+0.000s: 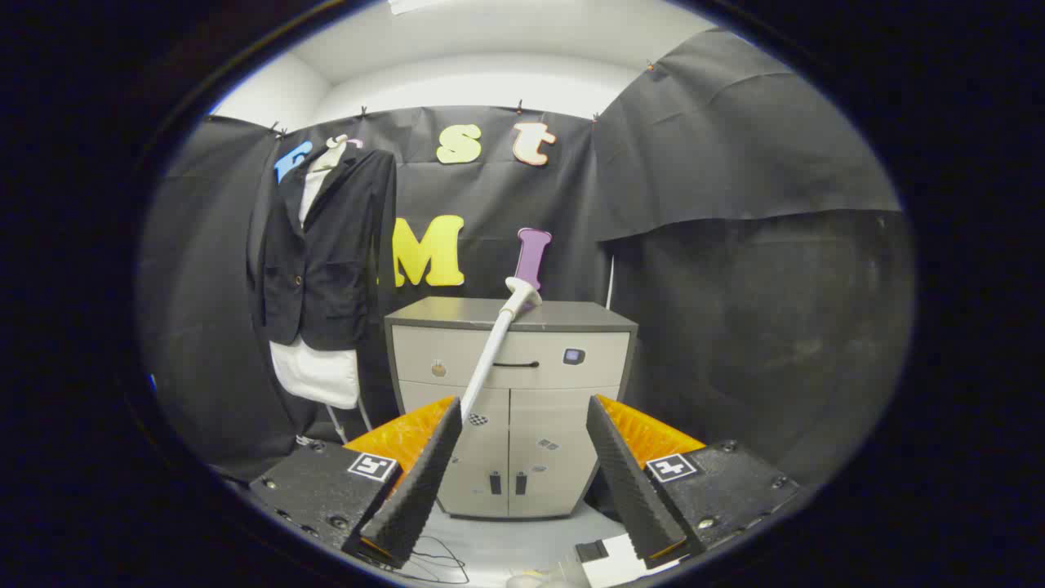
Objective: Iron the clothes twice with a garment steamer, once on the left side and once on the right side.
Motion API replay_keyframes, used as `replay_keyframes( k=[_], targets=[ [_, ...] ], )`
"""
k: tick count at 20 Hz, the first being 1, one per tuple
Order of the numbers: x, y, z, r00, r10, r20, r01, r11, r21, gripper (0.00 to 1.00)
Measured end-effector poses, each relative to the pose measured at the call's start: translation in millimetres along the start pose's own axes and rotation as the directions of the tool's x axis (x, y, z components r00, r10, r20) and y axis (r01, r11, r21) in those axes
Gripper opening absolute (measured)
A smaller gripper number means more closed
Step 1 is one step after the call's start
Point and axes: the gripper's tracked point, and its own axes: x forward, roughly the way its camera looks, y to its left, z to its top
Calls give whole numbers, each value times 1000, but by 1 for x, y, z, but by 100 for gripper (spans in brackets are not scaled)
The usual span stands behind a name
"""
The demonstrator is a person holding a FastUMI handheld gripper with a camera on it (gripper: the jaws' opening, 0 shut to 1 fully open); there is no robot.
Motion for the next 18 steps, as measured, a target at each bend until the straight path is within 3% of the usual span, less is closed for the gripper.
replay_keyframes(
  k=[11,18],
  targets=[
    [-7,2,2,1000,-6,6,6,998,-67,96],
    [-3,3,18,1000,-17,16,17,1000,-20,96]
  ],
)
